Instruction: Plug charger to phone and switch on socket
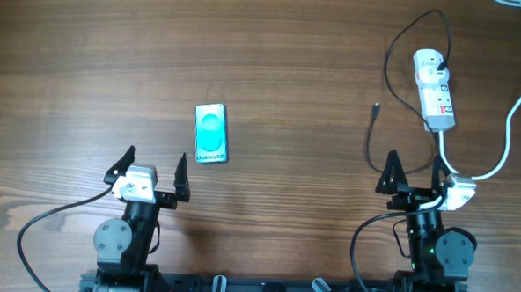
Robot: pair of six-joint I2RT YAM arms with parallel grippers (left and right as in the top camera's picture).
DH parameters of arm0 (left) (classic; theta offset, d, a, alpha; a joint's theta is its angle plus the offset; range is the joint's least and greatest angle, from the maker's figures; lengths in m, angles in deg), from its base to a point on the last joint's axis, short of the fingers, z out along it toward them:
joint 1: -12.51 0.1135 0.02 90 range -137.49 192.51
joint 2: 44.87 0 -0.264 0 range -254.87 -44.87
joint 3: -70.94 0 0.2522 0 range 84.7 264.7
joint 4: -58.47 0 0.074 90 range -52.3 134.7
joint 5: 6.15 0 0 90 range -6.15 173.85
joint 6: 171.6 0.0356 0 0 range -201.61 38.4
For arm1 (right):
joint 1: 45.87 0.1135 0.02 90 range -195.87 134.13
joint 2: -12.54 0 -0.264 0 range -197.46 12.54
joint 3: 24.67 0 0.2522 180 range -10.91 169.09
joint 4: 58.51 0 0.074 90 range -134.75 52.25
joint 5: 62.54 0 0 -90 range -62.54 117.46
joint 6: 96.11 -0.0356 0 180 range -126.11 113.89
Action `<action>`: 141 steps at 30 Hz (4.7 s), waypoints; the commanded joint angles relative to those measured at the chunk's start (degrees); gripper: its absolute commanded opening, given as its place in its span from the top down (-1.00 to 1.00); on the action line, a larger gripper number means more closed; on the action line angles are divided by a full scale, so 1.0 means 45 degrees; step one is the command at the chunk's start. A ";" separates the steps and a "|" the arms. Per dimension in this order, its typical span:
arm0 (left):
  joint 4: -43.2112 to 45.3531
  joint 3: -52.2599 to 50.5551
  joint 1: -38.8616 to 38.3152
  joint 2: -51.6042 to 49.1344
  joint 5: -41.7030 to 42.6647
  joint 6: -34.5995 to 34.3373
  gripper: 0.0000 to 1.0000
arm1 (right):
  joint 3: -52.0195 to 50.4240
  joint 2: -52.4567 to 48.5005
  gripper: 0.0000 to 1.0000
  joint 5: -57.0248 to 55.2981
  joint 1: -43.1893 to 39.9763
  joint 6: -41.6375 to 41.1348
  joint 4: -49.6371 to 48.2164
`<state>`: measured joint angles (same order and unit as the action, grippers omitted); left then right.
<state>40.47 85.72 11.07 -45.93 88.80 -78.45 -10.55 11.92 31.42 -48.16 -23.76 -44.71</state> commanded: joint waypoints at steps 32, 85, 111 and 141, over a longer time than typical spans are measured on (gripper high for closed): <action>-0.3342 0.1865 0.0063 0.0117 -0.0053 -0.3478 -1.00 | -0.0024 0.0097 -0.99 -0.0209 -0.0034 0.0209 -0.0087; -1.0618 1.3245 0.0005 -1.2424 0.3356 -0.4517 -0.99 | -0.0019 0.0092 -0.99 -0.0209 -0.0034 0.0214 -0.0039; -0.9136 1.3240 -0.4906 -1.9521 -0.1365 -0.7101 -1.00 | -0.0015 0.0078 -0.99 -0.0209 -0.0034 0.0214 -0.0024; -0.8480 1.3240 -0.4906 -1.9972 -0.1943 -0.7864 -0.99 | -0.0015 0.0044 -0.99 -0.0209 -0.0034 0.0214 -0.0024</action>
<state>2.36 144.47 -10.80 -133.67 82.48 -111.12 -10.55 11.92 31.42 -48.16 -23.76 -44.71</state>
